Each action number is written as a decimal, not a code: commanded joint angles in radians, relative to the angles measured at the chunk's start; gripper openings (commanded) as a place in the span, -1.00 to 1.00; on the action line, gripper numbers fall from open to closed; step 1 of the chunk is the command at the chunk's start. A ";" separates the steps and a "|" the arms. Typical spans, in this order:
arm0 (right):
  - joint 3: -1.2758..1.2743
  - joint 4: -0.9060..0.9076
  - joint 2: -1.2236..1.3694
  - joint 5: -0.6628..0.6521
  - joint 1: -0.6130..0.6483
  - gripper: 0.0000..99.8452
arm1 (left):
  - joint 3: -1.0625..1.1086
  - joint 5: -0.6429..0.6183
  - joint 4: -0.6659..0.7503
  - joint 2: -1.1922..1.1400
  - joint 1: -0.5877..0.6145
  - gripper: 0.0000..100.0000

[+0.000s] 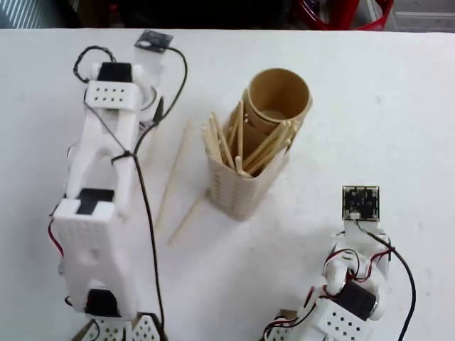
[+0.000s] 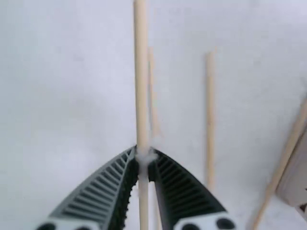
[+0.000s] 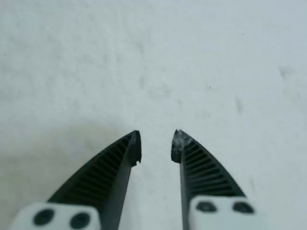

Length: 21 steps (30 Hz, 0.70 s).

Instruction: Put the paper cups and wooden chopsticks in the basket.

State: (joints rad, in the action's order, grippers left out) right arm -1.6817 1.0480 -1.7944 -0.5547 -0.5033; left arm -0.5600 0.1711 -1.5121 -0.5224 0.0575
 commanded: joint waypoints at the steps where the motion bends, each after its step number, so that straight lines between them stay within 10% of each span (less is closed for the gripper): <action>1: -0.009 -0.018 -0.008 -0.005 -0.012 -0.77 | -0.026 -0.014 -0.009 0.179 -0.030 -0.96; 14: -0.009 -0.018 -0.008 -0.005 -0.012 -0.77 | -0.054 -0.055 -0.055 0.823 -0.403 -0.96; 21: -0.009 -0.018 -0.008 -0.005 -0.012 -0.77 | -0.054 -0.052 0.138 0.895 -0.526 -0.95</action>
State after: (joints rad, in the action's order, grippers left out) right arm -1.6817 1.0480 -1.7944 -0.5547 -0.5033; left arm -0.5754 0.1266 -1.4814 0.3383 -0.4212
